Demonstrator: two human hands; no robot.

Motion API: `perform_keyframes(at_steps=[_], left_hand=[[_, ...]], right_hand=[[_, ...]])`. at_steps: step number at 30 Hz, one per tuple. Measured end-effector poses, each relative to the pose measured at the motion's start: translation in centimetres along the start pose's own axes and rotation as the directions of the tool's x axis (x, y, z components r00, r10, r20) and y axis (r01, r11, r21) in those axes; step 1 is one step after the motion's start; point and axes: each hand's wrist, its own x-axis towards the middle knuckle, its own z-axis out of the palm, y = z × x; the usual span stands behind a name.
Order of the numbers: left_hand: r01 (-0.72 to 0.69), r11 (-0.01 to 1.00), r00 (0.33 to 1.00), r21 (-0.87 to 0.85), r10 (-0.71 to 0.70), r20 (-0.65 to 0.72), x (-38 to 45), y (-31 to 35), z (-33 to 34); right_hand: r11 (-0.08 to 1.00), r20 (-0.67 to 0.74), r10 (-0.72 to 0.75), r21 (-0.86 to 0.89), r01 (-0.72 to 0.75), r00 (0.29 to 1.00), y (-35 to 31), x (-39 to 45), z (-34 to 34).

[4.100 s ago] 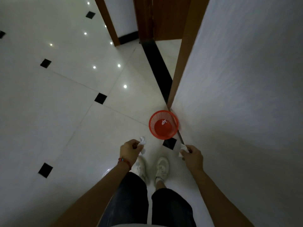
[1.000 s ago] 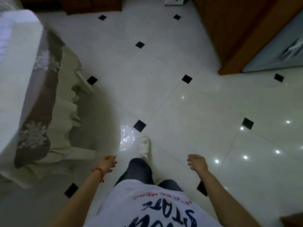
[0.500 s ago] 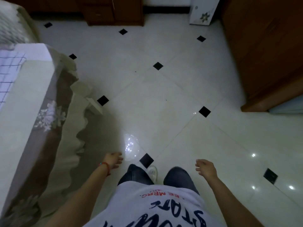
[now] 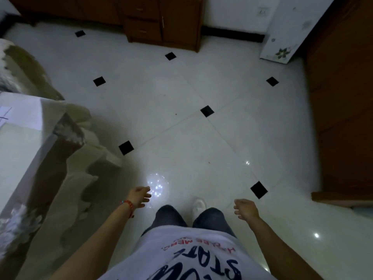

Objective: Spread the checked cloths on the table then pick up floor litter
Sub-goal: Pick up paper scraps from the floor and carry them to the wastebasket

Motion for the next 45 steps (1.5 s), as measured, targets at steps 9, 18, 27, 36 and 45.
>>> perform_keyframes(at_steps=[9,18,27,36,45], left_hand=[[0.103,0.966,0.986,-0.235,-0.131,-0.103,7.3,8.2,-4.8],[0.117,0.933,0.975,-0.340,-0.173,-0.141,18.6,23.6,-13.7],[0.005,0.914,0.984,-0.405,-0.076,-0.161,28.5,41.4,-23.7],[0.086,0.767,0.926,-0.636,-0.296,-0.232,36.4,47.0,-31.1],[0.018,0.515,0.821,-0.857,-0.497,-0.281,39.1,47.9,-37.8]], right_hand=[[0.978,0.153,-0.182,-0.078,0.195,0.971,-24.1,7.6,4.0],[0.969,0.179,-0.196,-0.116,0.218,0.964,-43.1,13.2,11.7],[0.951,0.228,-0.205,-0.184,0.249,0.952,-61.3,17.8,19.1],[0.826,0.410,-0.257,-0.378,0.419,0.875,-80.9,23.8,30.8],[0.609,0.638,-0.212,-0.506,0.611,0.740,-97.9,22.5,47.8]])
